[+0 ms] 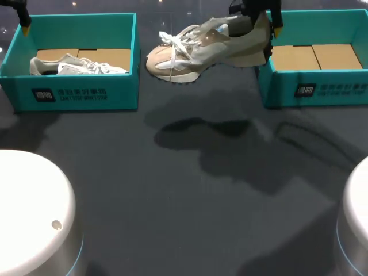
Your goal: Take the shoe out of the shoebox, open the shoe tongue, remove and reinsert the insole, then place the shoe into the shoebox
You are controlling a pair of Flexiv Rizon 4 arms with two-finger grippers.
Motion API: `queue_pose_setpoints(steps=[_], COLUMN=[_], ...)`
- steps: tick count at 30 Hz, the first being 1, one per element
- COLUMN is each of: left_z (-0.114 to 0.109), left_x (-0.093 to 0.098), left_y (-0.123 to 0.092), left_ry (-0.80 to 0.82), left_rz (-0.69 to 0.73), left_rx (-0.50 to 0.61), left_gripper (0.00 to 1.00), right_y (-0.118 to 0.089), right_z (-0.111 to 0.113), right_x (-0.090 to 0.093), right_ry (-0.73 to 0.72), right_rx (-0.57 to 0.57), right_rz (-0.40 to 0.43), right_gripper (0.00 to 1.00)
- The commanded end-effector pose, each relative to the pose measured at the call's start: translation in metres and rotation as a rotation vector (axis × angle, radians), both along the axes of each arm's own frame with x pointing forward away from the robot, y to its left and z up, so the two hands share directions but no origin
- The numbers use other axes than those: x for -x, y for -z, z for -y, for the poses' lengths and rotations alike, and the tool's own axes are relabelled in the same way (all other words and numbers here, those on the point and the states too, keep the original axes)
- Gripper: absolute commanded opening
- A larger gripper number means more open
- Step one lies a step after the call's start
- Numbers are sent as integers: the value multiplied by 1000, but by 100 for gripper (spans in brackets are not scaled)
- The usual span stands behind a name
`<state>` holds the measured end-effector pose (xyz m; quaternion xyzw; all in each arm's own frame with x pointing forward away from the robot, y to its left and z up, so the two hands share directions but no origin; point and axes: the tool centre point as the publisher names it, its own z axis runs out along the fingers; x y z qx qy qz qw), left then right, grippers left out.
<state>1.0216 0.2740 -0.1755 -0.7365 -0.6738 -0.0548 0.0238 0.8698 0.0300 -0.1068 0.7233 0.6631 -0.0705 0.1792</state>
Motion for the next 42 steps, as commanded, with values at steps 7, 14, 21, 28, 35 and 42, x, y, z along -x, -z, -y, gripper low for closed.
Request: queue_pose_setpoints(steps=[7,14,21,28,35,42], left_z=[0,0,0,0,0,0], left_x=[1,1,1,1,1,1], left_y=[0,0,0,0,0,0], left_ry=[1,1,1,1,1,1], left_rz=[2,2,2,2,2,2], left_rx=[-1,-1,-1,-1,-1,-1], left_gripper=[100,100,100,100,100,100], right_y=[-1,6,32,47,47,58], right_z=[4,-14,-37,-48,-48,-52], right_x=[3,40,103,130,130,137], right_ry=[-10,24,82,89,89,87], right_rx=[-8,30,4,-12,-12,-41], right_rz=[23,11,15,-19,-19,5], right_gripper=[0,0,0,0,0,0])
